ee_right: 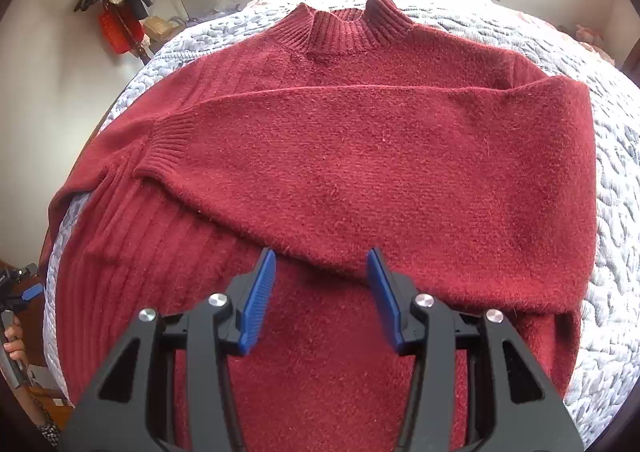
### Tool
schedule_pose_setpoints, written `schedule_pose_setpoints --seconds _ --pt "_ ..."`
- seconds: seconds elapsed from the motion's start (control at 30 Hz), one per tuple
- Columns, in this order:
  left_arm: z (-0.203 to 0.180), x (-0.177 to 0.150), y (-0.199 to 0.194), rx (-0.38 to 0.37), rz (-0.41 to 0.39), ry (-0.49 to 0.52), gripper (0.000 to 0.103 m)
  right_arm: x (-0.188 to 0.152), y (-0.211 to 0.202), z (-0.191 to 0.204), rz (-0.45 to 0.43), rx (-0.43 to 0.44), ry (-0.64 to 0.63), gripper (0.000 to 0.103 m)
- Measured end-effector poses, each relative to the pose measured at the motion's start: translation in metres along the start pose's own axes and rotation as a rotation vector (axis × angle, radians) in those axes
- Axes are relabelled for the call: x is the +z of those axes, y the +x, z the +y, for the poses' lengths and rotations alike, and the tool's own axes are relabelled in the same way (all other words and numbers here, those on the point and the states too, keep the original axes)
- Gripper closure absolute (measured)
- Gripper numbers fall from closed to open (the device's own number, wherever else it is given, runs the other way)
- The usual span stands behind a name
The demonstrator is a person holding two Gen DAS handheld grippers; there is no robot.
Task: Fold small clothes
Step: 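Move the left tool to the other sleeve cuff and grasp it, then fold the sleeve across the sweater body with the left tool and release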
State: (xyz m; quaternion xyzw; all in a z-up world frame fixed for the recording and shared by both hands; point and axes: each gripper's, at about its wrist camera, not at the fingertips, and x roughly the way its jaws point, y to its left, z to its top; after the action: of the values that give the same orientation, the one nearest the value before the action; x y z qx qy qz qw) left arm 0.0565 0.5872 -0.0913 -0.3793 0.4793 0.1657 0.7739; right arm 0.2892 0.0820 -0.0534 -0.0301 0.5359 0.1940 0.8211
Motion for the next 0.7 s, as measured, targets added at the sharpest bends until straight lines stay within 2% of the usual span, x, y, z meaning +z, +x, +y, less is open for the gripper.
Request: schedule_pose_setpoints --seconds 0.07,0.2,0.37,0.43,0.47,0.53,0.63,0.7 --pt "0.003 0.005 0.001 -0.023 -0.010 -0.020 0.019 0.000 0.001 -0.003 -0.002 -0.001 0.004 0.055" --pt "0.008 0.021 0.016 -0.009 0.000 -0.074 0.018 -0.001 0.000 -0.007 -0.013 -0.010 0.008 0.055" --pt "0.016 0.028 0.033 -0.025 0.031 -0.148 0.034 -0.004 0.002 -0.012 -0.021 -0.011 0.006 0.055" --pt "0.014 0.029 0.031 -0.012 0.006 -0.144 0.055 -0.005 0.003 -0.012 -0.025 -0.012 0.001 0.055" --pt "0.013 0.030 0.031 -0.017 -0.006 -0.148 0.072 -0.005 0.005 -0.011 -0.028 -0.012 -0.002 0.055" --pt "0.012 0.033 0.030 -0.037 -0.014 -0.155 0.086 -0.005 0.006 -0.009 -0.030 -0.011 -0.006 0.054" --pt "0.001 0.038 0.024 -0.001 -0.067 -0.121 0.095 -0.007 0.006 -0.008 -0.038 -0.011 -0.012 0.054" --pt "-0.009 0.039 0.018 0.019 -0.114 -0.084 0.096 -0.008 0.004 -0.007 -0.044 -0.010 -0.015 0.052"
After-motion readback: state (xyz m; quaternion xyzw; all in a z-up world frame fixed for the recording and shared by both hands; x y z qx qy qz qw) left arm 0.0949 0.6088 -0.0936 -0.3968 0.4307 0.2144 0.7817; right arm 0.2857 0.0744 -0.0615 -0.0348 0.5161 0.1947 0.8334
